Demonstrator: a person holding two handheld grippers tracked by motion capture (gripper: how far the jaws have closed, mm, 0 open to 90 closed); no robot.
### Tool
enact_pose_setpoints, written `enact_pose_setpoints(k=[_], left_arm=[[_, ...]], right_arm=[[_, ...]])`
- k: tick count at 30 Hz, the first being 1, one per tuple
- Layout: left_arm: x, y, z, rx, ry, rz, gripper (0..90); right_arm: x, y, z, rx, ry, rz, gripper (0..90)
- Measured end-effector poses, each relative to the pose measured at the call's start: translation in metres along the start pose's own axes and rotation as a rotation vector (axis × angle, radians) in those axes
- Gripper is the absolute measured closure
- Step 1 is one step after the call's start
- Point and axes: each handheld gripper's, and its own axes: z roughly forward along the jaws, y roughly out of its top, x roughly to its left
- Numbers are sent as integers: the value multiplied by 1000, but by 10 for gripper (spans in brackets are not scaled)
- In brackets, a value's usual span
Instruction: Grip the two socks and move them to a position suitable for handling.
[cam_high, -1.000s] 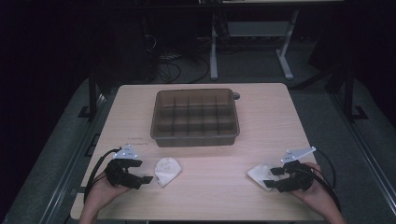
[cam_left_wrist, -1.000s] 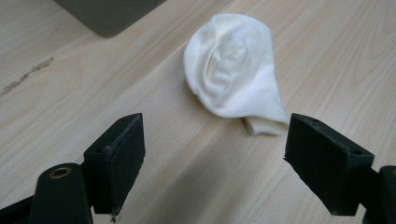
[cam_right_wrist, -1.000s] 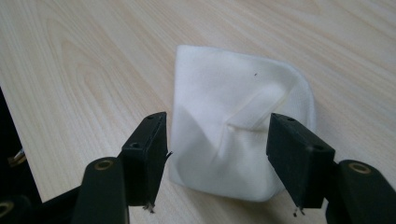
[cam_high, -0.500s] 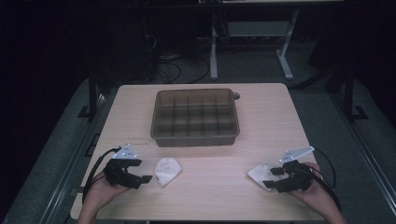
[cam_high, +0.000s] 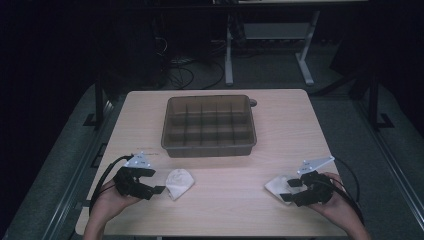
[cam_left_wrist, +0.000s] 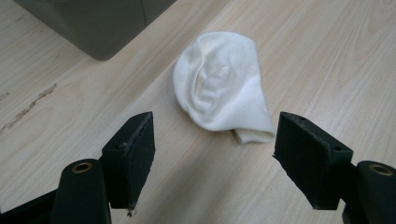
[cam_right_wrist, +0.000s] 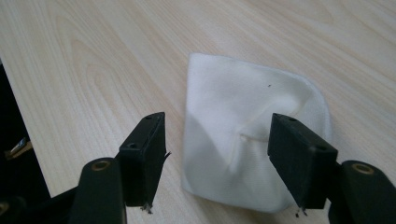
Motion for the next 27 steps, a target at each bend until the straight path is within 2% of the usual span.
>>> enact_pose_setpoints(k=[7,16,21,27], left_arm=[[-1,17,10,38,-25,26,307],[0,31,19,81,-37,54,328],[0,35,24,92,-39,51,331],[1,39,34,132,-52,61,349]], right_arm=[[1,1,0,3,10,-9,365],[0,0,-2,0,8,-13,363],[0,0,-2,3,13,-14,363],[1,0,-4,1,14,-18,363]])
